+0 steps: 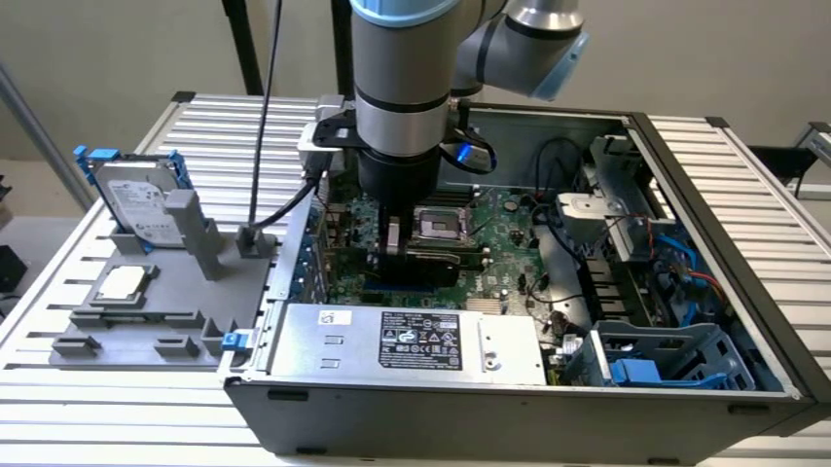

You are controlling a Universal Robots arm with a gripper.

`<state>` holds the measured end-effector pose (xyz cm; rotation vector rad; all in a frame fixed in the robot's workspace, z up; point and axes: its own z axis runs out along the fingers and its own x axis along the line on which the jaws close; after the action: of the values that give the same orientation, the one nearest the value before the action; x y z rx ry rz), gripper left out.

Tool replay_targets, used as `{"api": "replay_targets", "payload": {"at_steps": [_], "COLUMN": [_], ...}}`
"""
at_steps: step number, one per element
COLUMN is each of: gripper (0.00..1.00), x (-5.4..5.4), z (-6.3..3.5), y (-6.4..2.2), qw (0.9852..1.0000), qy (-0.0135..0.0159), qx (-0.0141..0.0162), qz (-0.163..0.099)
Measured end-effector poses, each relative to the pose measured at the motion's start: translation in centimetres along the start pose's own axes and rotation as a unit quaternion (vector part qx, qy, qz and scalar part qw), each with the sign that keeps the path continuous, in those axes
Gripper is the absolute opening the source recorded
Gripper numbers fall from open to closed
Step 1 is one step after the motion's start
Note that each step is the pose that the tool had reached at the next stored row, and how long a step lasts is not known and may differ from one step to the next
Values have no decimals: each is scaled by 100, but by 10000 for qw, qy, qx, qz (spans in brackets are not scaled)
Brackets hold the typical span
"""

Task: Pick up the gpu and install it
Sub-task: 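Insert the gpu into the slot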

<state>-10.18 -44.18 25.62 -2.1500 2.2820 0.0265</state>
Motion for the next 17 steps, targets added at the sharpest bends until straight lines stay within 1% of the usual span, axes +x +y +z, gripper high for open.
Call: {"api": "replay_targets", "payload": {"at_steps": [7, 12, 17], "gripper": [27, 27, 27], "x": [-1, -1, -2], "z": [-2, 5, 8], "y": [-24, -27, -23], "qw": [10000, 10000, 10000], "qy": [33, 39, 57], "qx": [-4, -2, 0], "qz": [0, 0, 0]}}
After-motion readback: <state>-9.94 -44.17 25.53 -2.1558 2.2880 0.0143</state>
